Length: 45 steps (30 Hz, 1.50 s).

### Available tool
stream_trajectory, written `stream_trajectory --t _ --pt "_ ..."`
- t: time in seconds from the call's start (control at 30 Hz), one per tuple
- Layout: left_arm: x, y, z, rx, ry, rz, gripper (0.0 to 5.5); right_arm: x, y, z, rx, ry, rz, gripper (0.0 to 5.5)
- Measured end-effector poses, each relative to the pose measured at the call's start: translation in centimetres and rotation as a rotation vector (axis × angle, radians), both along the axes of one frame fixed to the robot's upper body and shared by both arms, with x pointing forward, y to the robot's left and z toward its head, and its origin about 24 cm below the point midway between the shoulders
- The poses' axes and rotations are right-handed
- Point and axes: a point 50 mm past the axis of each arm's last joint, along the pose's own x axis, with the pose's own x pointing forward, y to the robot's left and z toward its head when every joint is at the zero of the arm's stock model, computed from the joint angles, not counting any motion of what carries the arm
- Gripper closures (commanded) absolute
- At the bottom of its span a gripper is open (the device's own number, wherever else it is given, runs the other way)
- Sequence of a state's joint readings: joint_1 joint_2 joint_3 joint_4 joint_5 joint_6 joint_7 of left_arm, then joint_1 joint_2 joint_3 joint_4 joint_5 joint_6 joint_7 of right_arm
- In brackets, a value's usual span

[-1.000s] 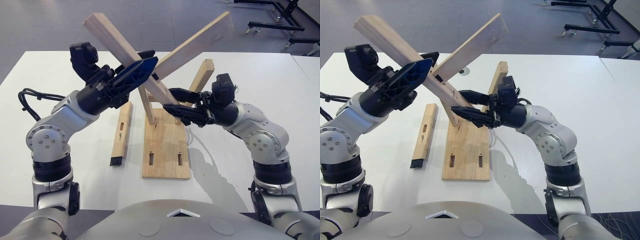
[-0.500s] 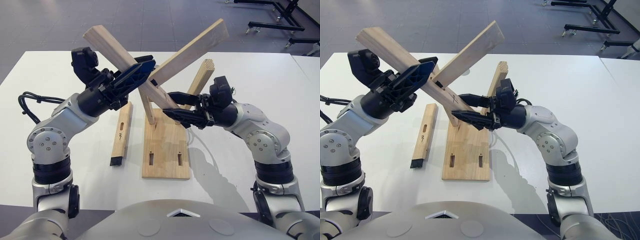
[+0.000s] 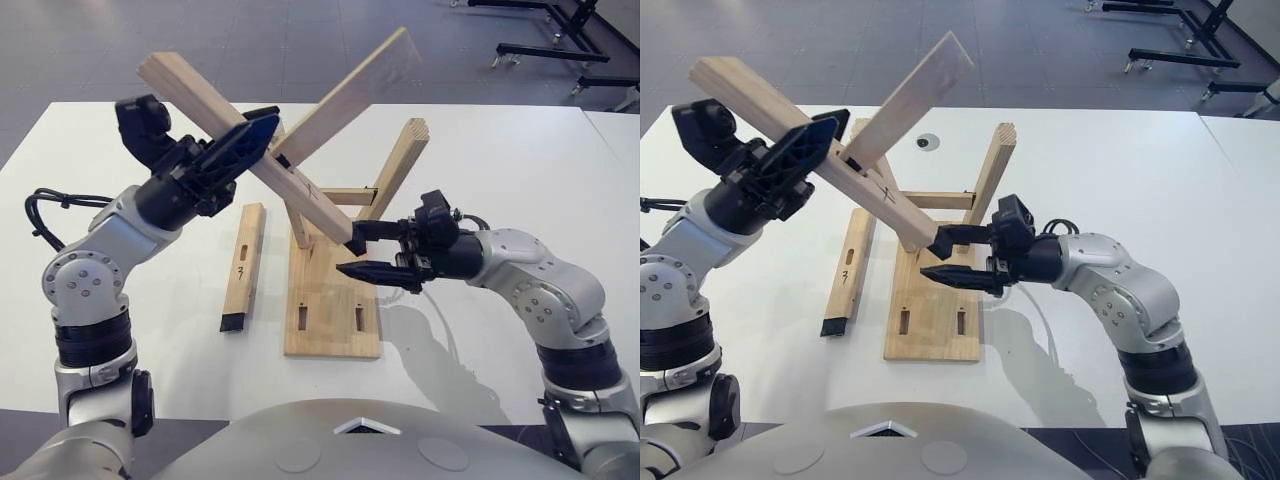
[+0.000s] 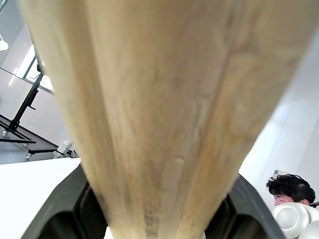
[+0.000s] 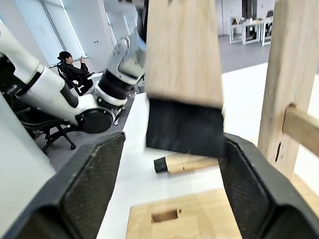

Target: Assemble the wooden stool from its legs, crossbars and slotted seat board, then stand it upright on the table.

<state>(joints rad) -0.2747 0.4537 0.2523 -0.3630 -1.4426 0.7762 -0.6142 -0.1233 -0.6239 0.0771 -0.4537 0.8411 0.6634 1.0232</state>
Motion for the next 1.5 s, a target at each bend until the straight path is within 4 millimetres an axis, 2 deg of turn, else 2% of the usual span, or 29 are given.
stream_trajectory --t 0.17,0.37,0.47,0.57,0.67,0.73,0.8,0.97,1.13,1.23,1.33,1.5 --pt "0.0 0.8 0.4 0.005 -0.027 0.025 3.39 0.2 -1.5 0.5 -0.017 -0.020 -0.041 1.08" --pt "-1.4 1.2 0.2 0.147 -0.097 0.018 3.39 1.0 -5.8 2.2 0.020 -0.059 -0.184 0.10" --pt "-2.5 1.7 -0.7 0.317 -0.140 0.014 3.39 2.3 -8.9 4.1 0.132 -0.100 -0.337 0.10" --pt "-3.1 1.6 -1.7 0.377 -0.149 0.006 3.39 3.5 -9.9 6.0 0.235 -0.153 -0.386 0.10" --pt "-3.3 1.0 -2.3 0.423 -0.169 -0.004 3.39 4.4 -10.4 6.6 0.269 -0.158 -0.418 0.10" --pt "-3.5 0.5 -3.4 0.461 -0.159 -0.013 3.39 5.7 -10.8 7.4 0.289 -0.173 -0.483 0.10" --pt "-3.9 -0.4 -4.2 0.512 -0.182 -0.049 3.39 7.0 -10.8 8.4 0.309 -0.200 -0.524 0.10" --pt "-3.8 -1.6 -5.1 0.607 -0.252 -0.114 3.39 8.6 -9.9 8.9 0.297 -0.185 -0.510 0.10" --pt "-3.7 -1.8 -4.5 0.651 -0.304 -0.115 3.39 9.0 -8.9 8.5 0.259 -0.149 -0.446 0.10" --pt "-4.7 -1.9 -3.7 0.640 -0.329 -0.128 3.39 9.1 -8.6 8.3 0.242 -0.118 -0.426 0.10" --pt "-5.8 -1.8 -4.5 0.648 -0.273 -0.144 3.39 9.1 -8.4 8.1 0.234 -0.093 -0.409 0.10" --pt "-6.8 -2.0 -4.6 0.654 -0.247 -0.140 3.39 9.1 -8.1 7.7 0.213 -0.070 -0.391 0.10"
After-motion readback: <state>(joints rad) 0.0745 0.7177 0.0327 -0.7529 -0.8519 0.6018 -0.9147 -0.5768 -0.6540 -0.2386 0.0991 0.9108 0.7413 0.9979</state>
